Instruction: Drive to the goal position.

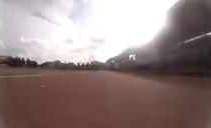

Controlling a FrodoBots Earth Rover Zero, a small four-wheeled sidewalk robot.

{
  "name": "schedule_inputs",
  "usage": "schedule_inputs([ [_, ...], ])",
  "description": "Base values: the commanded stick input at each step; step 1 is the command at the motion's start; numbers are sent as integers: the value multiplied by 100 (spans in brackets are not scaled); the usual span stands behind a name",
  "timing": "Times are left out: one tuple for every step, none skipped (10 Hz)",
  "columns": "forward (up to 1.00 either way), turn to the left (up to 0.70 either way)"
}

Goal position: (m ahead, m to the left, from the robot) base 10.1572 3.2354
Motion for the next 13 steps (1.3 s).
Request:
schedule_inputs([
  [70, 0],
  [70, 0],
  [70, 0],
  [70, 0],
  [70, 0],
  [70, 0],
  [70, 0],
  [70, 0],
  [70, 0],
  [70, 0],
  [70, 0],
  [70, 0],
  [70, 0],
])
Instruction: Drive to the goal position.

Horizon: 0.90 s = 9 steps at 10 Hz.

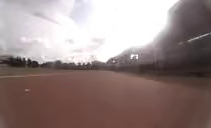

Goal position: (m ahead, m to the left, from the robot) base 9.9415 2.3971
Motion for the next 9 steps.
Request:
schedule_inputs([
  [70, 0],
  [70, 0],
  [70, 0],
  [70, 0],
  [70, 0],
  [70, 0],
  [70, 0],
  [70, 0],
  [70, 0],
])
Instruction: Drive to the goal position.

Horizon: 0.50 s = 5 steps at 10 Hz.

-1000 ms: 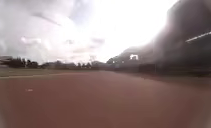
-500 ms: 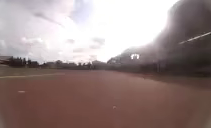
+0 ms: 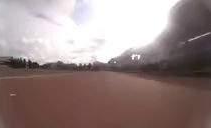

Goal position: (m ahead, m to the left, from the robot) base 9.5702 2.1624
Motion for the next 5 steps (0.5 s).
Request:
schedule_inputs([
  [70, 0],
  [70, 0],
  [70, 0],
  [70, 0],
  [70, 0],
])
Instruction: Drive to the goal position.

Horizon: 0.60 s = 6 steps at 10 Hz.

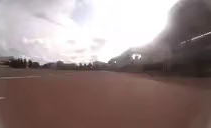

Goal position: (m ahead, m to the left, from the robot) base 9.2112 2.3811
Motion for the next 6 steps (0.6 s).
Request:
schedule_inputs([
  [70, 0],
  [70, 0],
  [70, 0],
  [70, 0],
  [70, 0],
  [70, 0],
])
